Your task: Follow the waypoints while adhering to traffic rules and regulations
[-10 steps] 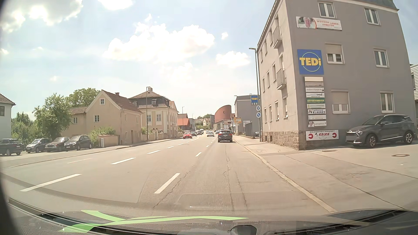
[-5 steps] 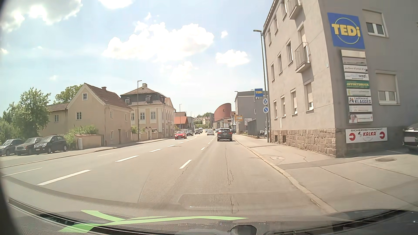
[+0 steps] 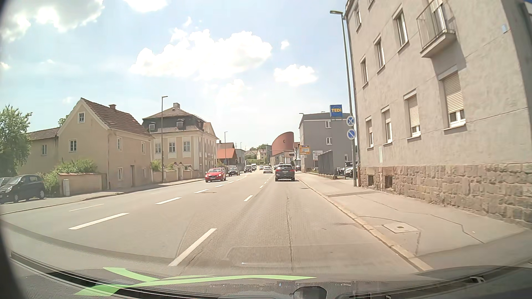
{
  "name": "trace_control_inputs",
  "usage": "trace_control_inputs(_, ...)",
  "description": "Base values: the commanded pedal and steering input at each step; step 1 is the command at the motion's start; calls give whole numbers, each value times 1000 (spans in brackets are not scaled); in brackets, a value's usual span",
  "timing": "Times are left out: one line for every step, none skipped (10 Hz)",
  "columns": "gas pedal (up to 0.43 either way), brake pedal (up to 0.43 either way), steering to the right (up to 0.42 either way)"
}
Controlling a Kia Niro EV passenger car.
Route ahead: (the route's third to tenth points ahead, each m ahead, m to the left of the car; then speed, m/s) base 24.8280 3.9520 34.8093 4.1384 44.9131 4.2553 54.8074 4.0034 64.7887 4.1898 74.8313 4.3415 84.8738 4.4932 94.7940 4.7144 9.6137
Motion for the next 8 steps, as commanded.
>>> trace_control_inputs(0, 0, -3)
trace_control_inputs(0, 0, -3)
trace_control_inputs(0, 0, -4)
trace_control_inputs(8, 0, -4)
trace_control_inputs(20, 0, -5)
trace_control_inputs(28, 0, -6)
trace_control_inputs(59, 0, -7)
trace_control_inputs(67, 0, -7)
